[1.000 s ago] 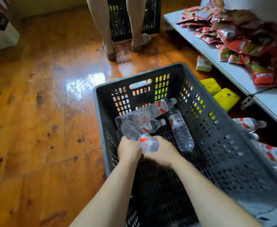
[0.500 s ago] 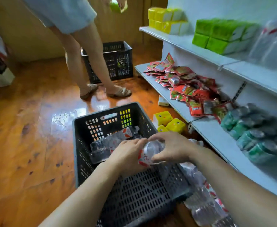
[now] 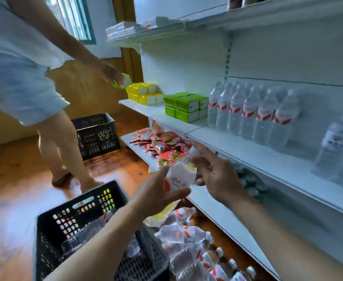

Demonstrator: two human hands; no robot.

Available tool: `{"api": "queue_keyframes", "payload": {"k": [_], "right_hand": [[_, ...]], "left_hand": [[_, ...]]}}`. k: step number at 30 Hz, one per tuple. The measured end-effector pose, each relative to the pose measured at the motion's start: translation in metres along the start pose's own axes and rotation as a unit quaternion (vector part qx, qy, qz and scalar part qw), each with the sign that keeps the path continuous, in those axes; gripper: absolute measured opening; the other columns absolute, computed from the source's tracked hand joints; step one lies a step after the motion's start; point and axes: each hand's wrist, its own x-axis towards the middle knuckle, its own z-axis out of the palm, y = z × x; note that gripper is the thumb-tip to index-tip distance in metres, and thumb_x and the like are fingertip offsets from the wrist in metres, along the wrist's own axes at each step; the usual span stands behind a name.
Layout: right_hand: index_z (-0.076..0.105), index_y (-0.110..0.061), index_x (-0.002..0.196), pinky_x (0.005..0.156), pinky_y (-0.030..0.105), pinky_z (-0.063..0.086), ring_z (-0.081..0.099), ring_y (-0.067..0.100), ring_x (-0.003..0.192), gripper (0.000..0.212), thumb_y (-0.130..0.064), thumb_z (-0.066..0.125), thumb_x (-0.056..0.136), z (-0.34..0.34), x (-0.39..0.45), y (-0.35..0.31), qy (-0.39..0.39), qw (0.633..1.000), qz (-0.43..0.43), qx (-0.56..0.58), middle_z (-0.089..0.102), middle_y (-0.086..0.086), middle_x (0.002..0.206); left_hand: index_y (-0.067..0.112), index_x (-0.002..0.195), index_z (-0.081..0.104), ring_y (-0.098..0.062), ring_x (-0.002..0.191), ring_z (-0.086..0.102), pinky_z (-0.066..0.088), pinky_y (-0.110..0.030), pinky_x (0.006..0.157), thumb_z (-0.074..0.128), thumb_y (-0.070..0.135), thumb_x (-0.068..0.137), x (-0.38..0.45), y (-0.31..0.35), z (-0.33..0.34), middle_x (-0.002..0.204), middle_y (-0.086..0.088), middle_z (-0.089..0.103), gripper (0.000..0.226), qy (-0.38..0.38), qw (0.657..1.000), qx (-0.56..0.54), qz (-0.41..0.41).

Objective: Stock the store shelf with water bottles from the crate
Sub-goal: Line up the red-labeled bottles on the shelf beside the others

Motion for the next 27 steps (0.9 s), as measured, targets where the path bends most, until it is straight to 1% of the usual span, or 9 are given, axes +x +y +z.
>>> {"api": "queue_keyframes", "payload": {"k": [5,8,9,14,18,21,23,25,27], "right_hand": [[0.046,-0.035,0.146,0.071,0.035,0.059,0.07,0.011,0.084,0.044,-0.038,0.047,0.102,-0.036,0.005,-0.007,0.086,0.995,-0.012,-0.056,0.075,-0.002,0.102],[0.032,-0.038,0.152,0.074,0.006,0.05,0.063,-0.004,0.095,0.054,-0.042,0.05,0.101,-0.041,0.004,0.0,0.025,0.998,0.046,-0.021,0.063,-0.018,0.116],[0.029,-0.041,0.151,0.077,0.003,0.047,0.061,-0.007,0.098,0.057,-0.043,0.053,0.099,-0.04,0.003,0.004,0.003,0.998,0.053,-0.016,0.061,-0.02,0.12],[0.001,-0.064,0.143,0.099,0.031,0.052,0.057,0.004,0.12,0.089,-0.039,0.069,0.091,-0.019,0.016,0.026,-0.035,0.996,0.072,-0.044,0.051,-0.015,0.143],[-0.005,-0.065,0.14,0.096,0.022,0.049,0.055,0.006,0.126,0.091,-0.049,0.068,0.088,-0.007,0.039,0.043,0.018,0.996,0.08,-0.017,0.053,-0.015,0.144],[-0.002,-0.063,0.141,0.088,0.008,0.045,0.057,0.007,0.123,0.089,-0.053,0.068,0.087,-0.002,0.07,0.062,0.051,0.994,0.092,-0.025,0.051,-0.024,0.136],[0.002,-0.056,0.149,0.097,0.019,0.049,0.058,0.011,0.124,0.09,-0.052,0.067,0.087,0.001,0.094,0.079,0.064,0.992,0.095,-0.057,0.051,-0.018,0.142],[0.005,-0.045,0.155,0.104,0.034,0.047,0.058,0.018,0.126,0.092,-0.045,0.069,0.089,0.005,0.118,0.097,0.076,0.986,0.102,-0.107,0.051,-0.006,0.148],[0.007,-0.045,0.155,0.105,0.037,0.047,0.058,0.02,0.125,0.091,-0.041,0.07,0.09,0.01,0.142,0.116,0.093,0.98,0.111,-0.133,0.051,-0.004,0.148]], "left_hand": [[0.031,0.119,0.049,-0.013,0.081,0.063,0.052,-0.033,0.069,0.068,0.071,0.075,0.026,0.044,0.0,0.093,0.01,0.066,0.063,0.013,0.999,-0.039,0.013],[0.032,0.119,0.054,-0.009,0.092,0.067,0.054,-0.03,0.078,0.071,0.066,0.074,0.047,0.061,-0.001,0.101,0.016,0.069,0.059,0.055,0.99,-0.131,0.015],[0.031,0.118,0.056,-0.008,0.093,0.068,0.055,-0.031,0.08,0.07,0.068,0.072,0.055,0.065,-0.002,0.102,0.015,0.07,0.062,0.066,0.985,-0.162,0.015],[0.026,0.119,0.058,-0.007,0.093,0.069,0.053,-0.027,0.076,0.079,0.055,0.076,0.102,0.078,-0.004,0.103,0.01,0.072,0.056,0.044,0.965,-0.259,0.013],[0.024,0.117,0.059,0.003,0.086,0.067,0.048,-0.013,0.066,0.08,0.046,0.078,0.138,0.076,0.0,0.098,0.011,0.071,0.05,0.028,0.956,-0.29,0.034],[0.025,0.12,0.058,0.007,0.086,0.067,0.049,-0.014,0.072,0.075,0.043,0.084,0.176,0.067,0.008,0.102,0.011,0.072,0.044,0.006,0.945,-0.321,0.058],[0.03,0.125,0.057,0.006,0.093,0.067,0.054,-0.019,0.081,0.067,0.051,0.089,0.202,0.058,0.016,0.107,0.012,0.072,0.043,0.011,0.942,-0.329,0.07],[0.038,0.137,0.05,-0.006,0.11,0.065,0.051,-0.036,0.099,0.053,0.066,0.089,0.228,0.046,0.025,0.12,0.01,0.069,0.055,0.01,0.946,-0.313,0.087],[0.046,0.146,0.038,-0.01,0.121,0.058,0.044,-0.036,0.104,0.041,0.066,0.094,0.25,0.033,0.031,0.134,0.015,0.06,0.055,-0.009,0.951,-0.29,0.104]]}}
